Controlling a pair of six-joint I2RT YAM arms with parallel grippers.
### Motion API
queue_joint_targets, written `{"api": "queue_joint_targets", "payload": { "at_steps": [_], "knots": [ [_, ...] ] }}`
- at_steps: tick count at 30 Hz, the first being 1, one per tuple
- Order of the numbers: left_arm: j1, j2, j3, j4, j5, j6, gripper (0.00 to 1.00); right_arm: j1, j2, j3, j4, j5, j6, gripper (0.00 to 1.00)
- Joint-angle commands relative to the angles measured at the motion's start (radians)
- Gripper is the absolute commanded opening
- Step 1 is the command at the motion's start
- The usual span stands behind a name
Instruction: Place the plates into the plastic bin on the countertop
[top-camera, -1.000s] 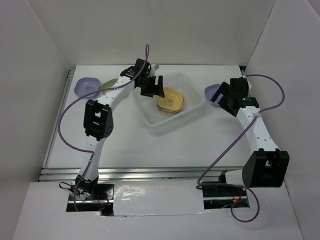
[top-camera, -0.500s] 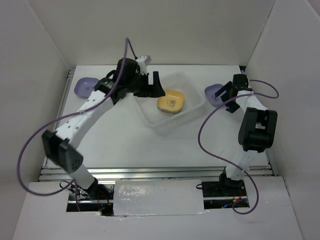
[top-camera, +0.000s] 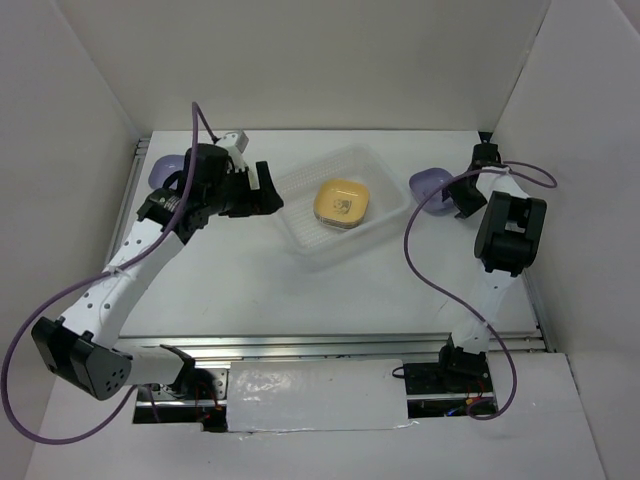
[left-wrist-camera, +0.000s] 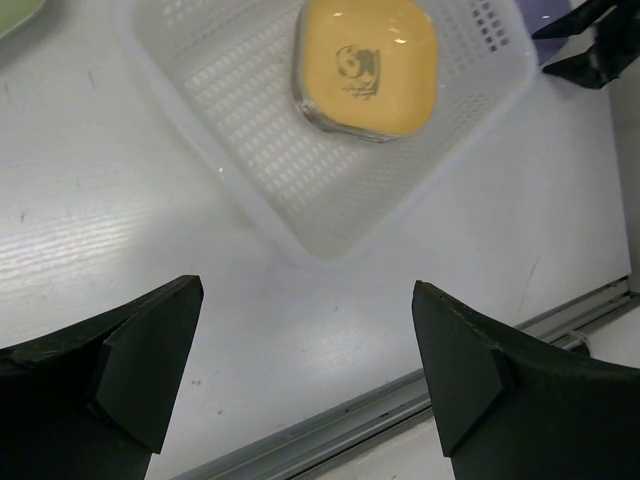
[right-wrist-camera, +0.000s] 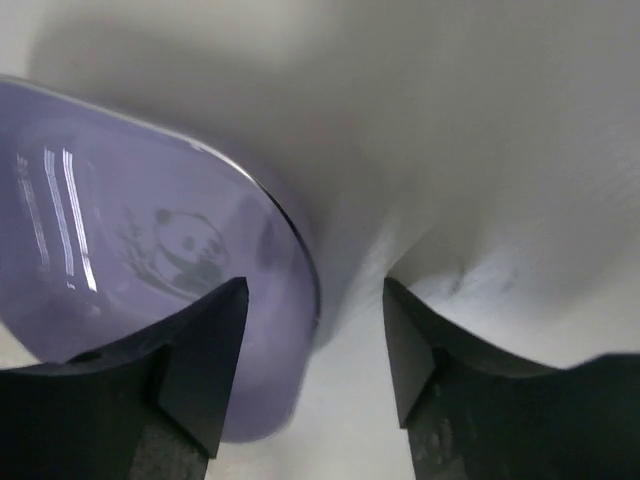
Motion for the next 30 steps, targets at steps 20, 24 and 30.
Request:
{"api": "queue_joint_targets", "payload": {
  "at_steps": [20,24,30],
  "knots": [
    [0.133,-0.163,-0.261,-0.029,-0.107,-0.052,0.99,0.029,-0.427,-0.004,0.055,0.088,-0.025,0.0],
    [0.225,-0.227,-0.304,-0.031,-0.203,-0.156,0.99,0.188,-0.446,0.027,0.017,0.046,-0.16,0.0],
    [0.375,-0.217,-0.335,0.018,-0.089,-0.2,0.99,0.38,-0.258,0.234,-0.188,-0.066,-0.326,0.0]
  ]
}}
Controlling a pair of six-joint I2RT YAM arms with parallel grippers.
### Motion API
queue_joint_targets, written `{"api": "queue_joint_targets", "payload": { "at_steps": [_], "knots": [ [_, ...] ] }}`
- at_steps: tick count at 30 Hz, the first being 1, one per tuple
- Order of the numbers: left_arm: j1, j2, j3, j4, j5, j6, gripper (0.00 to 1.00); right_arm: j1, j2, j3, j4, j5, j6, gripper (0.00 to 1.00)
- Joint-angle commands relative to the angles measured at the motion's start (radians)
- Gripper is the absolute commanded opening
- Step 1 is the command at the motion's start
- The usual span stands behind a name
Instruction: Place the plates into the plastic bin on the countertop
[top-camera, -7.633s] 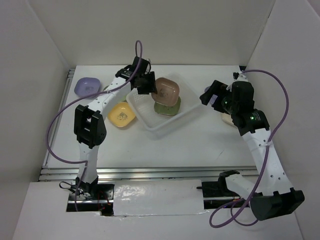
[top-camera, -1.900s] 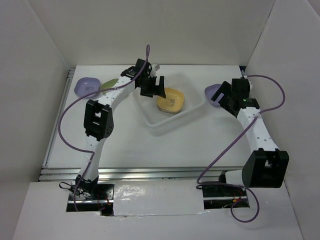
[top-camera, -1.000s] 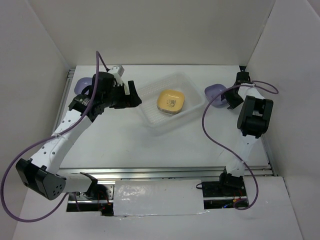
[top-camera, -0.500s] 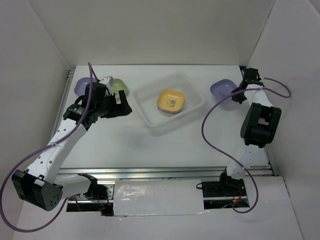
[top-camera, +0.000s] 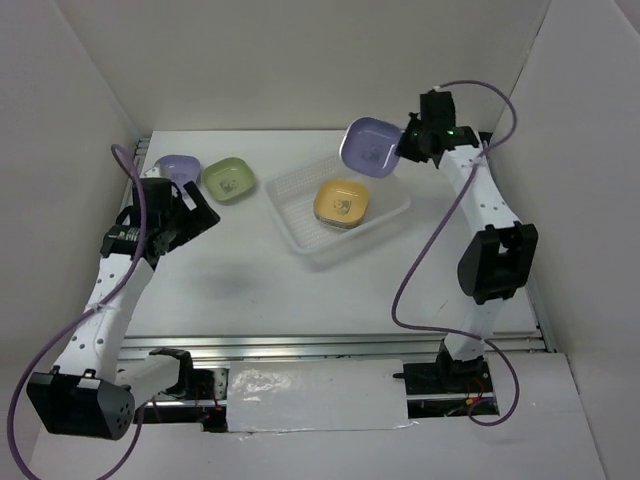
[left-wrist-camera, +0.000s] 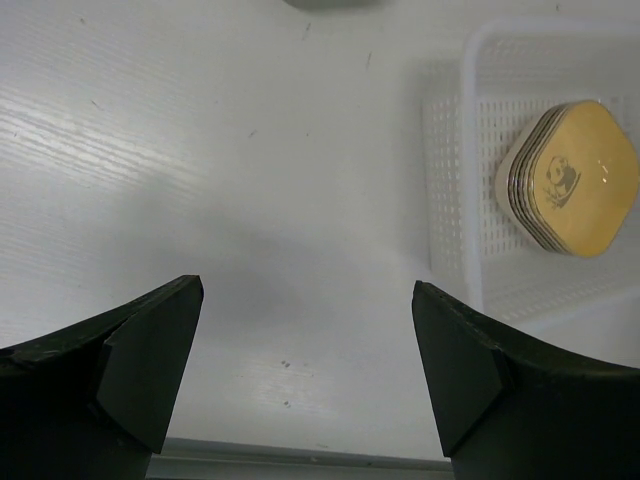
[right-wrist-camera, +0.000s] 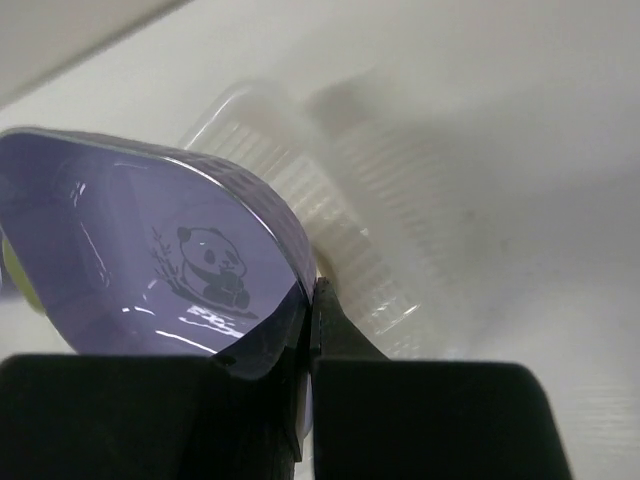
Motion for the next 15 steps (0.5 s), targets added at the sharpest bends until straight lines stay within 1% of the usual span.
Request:
{"api": "queue_joint_targets", "payload": {
  "at_steps": [1,4,8,9,10,11,12,13,14,15],
  "knots": [
    [0.056,0.024,0.005,0.054,0.071,-0.044,0.99,0.067,0.115,0.124,-0.156,-0.064,-0.142,0.0],
    [0.076,0.068,0.004,0.092,0.128,-0.041,0.99,0.11,0.191,0.166,-0.192,-0.076,-0.146,0.0],
    [0.088,0.113,-0.014,0.153,0.148,-0.038,0.99,0.174,0.246,0.175,-0.189,-0.065,-0.147,0.0],
    [0.114,0.127,-0.011,0.154,0.152,-0.038,0.99,0.186,0.255,0.189,-0.195,-0.061,-0.144,0.01],
    [0.116,0.136,-0.007,0.16,0.162,-0.031,0.99,0.19,0.26,0.198,-0.199,-0.053,-0.139,0.05],
    [0.117,0.151,-0.001,0.158,0.165,-0.029,0.99,0.194,0.267,0.207,-0.204,-0.042,-0.136,0.13],
    [0.123,0.171,0.004,0.16,0.16,-0.026,0.99,0.199,0.267,0.224,-0.218,-0.035,-0.129,0.51],
    [0.125,0.18,0.009,0.158,0.154,-0.025,0.99,0.199,0.261,0.23,-0.222,-0.035,-0.13,0.68],
    [0.131,0.194,0.016,0.161,0.151,-0.026,0.99,0.2,0.24,0.232,-0.224,-0.036,-0.127,0.75],
    [0.145,0.22,0.022,0.164,0.139,-0.031,0.99,0.202,0.225,0.229,-0.226,-0.035,-0.124,1.0]
  ]
}}
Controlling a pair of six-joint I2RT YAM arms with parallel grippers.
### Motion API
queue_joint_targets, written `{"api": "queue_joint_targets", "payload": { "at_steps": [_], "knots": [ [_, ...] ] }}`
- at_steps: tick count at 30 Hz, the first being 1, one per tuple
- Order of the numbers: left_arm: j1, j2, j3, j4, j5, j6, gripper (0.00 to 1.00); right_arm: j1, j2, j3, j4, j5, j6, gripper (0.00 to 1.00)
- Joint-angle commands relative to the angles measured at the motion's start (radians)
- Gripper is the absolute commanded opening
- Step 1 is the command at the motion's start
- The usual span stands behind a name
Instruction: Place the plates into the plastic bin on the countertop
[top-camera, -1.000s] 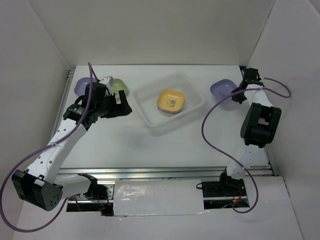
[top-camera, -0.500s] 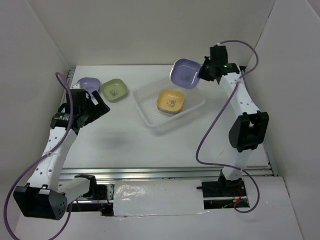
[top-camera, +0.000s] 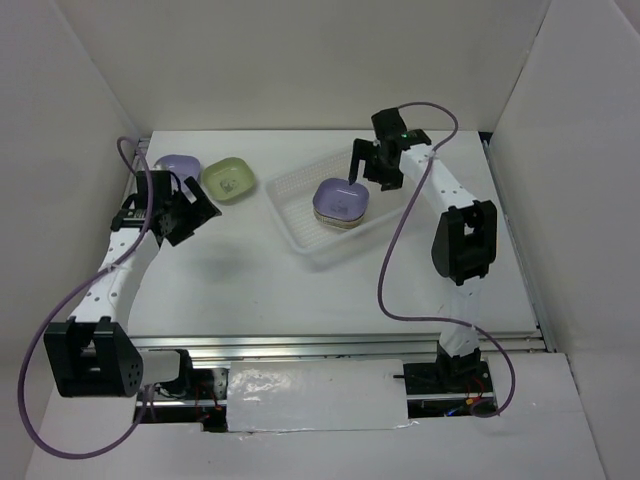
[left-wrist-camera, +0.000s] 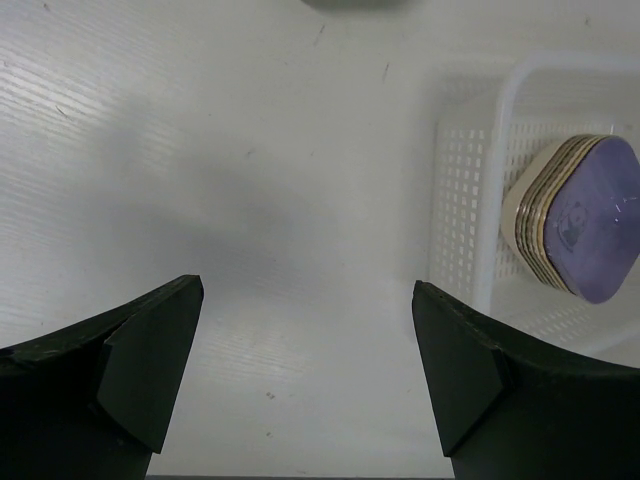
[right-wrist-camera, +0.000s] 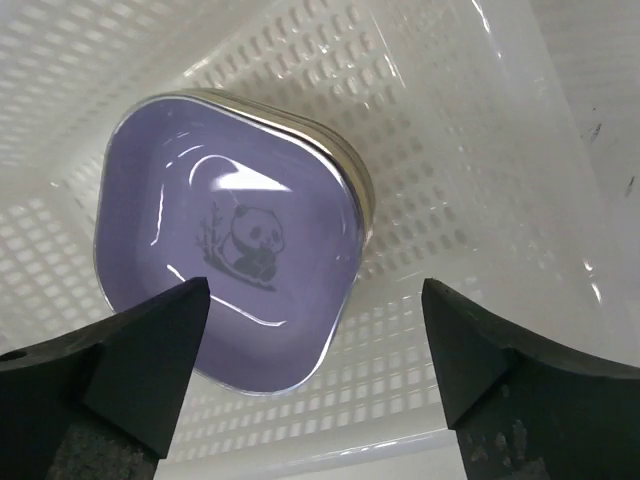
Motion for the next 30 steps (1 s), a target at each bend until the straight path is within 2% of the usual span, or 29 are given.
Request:
{"api": "queue_joint_targets", "payload": {
  "at_steps": [1,7,9,11,13,14,16,22,23,25,26,28,29,30],
  "knots": [
    [0.032,0.053,0.045,0.046,0.003,-0.021,0.99,0.012,-0.093,0.066,-0.007,0.035,-0.002,1.0],
    [0.063,0.227,0.102,0.174,-0.015,-0.134,0.99,0.043,-0.381,-0.116,0.097,0.023,0.037,1.0],
    [0.078,0.326,0.108,0.268,-0.014,-0.171,0.99,0.069,-0.54,-0.298,0.206,-0.012,0.058,1.0],
    [0.092,0.428,0.111,0.41,0.064,-0.22,0.99,0.093,-0.7,-0.49,0.287,-0.043,0.069,1.0],
    [0.104,0.499,0.136,0.483,0.129,-0.272,0.99,0.102,-0.822,-0.605,0.388,-0.118,0.081,1.0],
    [0.101,0.569,0.181,0.497,0.123,-0.288,0.99,0.11,-0.886,-0.697,0.439,-0.175,0.087,1.0],
    [0.092,0.655,0.238,0.481,0.083,-0.292,0.99,0.116,-0.924,-0.78,0.458,-0.209,0.093,1.0],
    [0.06,0.786,0.332,0.472,-0.024,-0.334,0.99,0.126,-1.082,-0.913,0.487,-0.244,0.112,1.0],
    [0.055,0.8,0.341,0.472,-0.027,-0.337,0.94,0.126,-1.101,-0.942,0.498,-0.252,0.121,1.0],
    [0.048,0.841,0.381,0.417,-0.043,-0.34,0.91,0.129,-1.147,-0.965,0.498,-0.255,0.127,1.0],
    [0.037,0.849,0.392,0.399,-0.047,-0.346,0.8,0.13,-1.159,-0.98,0.498,-0.258,0.133,1.0],
    [0.029,0.858,0.387,0.362,-0.098,-0.354,0.66,0.132,-1.194,-0.994,0.498,-0.255,0.135,1.0],
    [0.023,0.86,0.386,0.35,-0.122,-0.366,0.54,0.132,-1.204,-0.994,0.493,-0.247,0.139,1.0],
    [0.02,0.86,0.377,0.345,-0.126,-0.371,0.5,0.135,-1.216,-0.994,0.489,-0.244,0.14,1.0]
  ]
}}
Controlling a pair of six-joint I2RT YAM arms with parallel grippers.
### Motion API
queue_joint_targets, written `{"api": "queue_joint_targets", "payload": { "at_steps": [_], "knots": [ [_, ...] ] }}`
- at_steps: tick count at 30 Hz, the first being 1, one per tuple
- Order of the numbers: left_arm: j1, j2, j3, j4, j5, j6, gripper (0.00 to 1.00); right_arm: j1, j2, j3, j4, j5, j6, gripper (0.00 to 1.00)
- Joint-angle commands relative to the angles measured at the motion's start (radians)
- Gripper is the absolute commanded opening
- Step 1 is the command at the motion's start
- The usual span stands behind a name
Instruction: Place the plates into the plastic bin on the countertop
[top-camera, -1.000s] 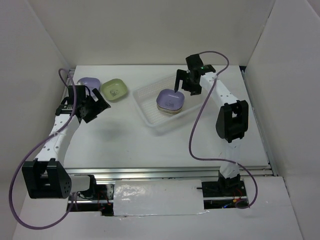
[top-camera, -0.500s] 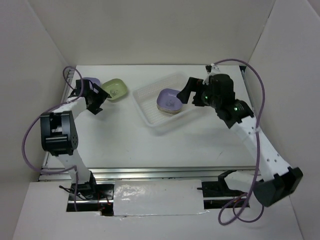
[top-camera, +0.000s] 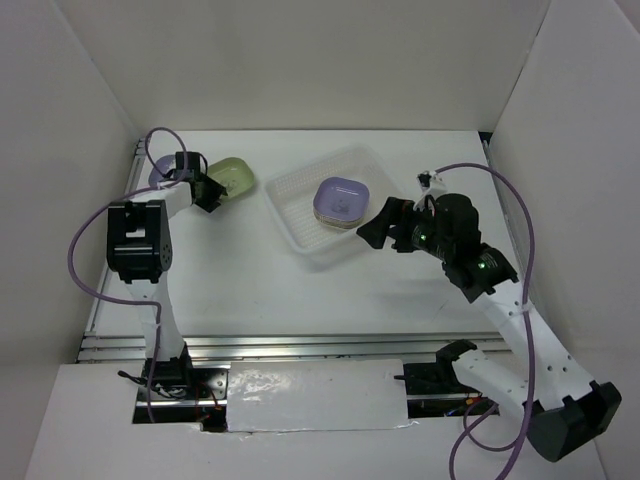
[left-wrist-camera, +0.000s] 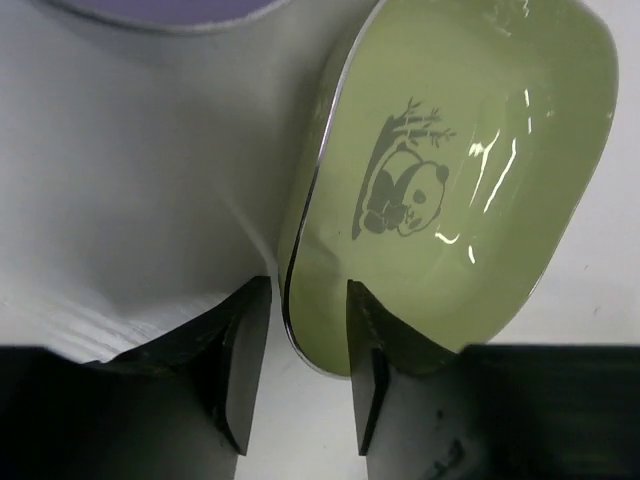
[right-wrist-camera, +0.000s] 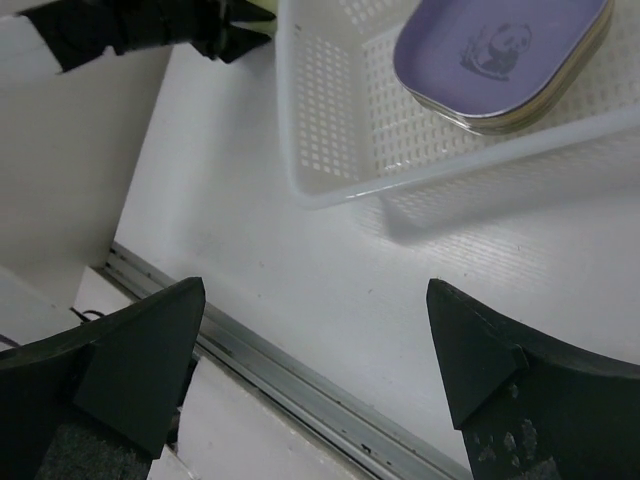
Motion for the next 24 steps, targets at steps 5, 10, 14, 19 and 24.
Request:
{"api": "queue_joint_targets", "payload": {
  "at_steps": [5,10,14,19,24],
  "knots": [
    [-0.01,0.035,-0.006,-0.07,-0.056,-0.04,0.22,0.018,-0.098,0.033,0.029,0.018,0.02,1.0],
    [-0.01,-0.032,0.015,-0.044,0.027,-0.023,0.0,0.029,-0.162,0.065,-0.014,0.052,0.023,1.0],
    [-0.029,-0.113,0.15,-0.121,0.019,0.038,0.0,0.037,-0.199,0.076,-0.04,0.066,0.027,1.0],
    [-0.09,-0.276,0.29,-0.266,-0.205,0.122,0.0,0.044,-0.227,0.073,-0.067,0.092,0.032,1.0],
    [-0.18,-0.398,0.315,-0.35,-0.202,0.227,0.0,0.049,-0.248,0.065,-0.083,0.11,0.046,1.0]
  ]
}}
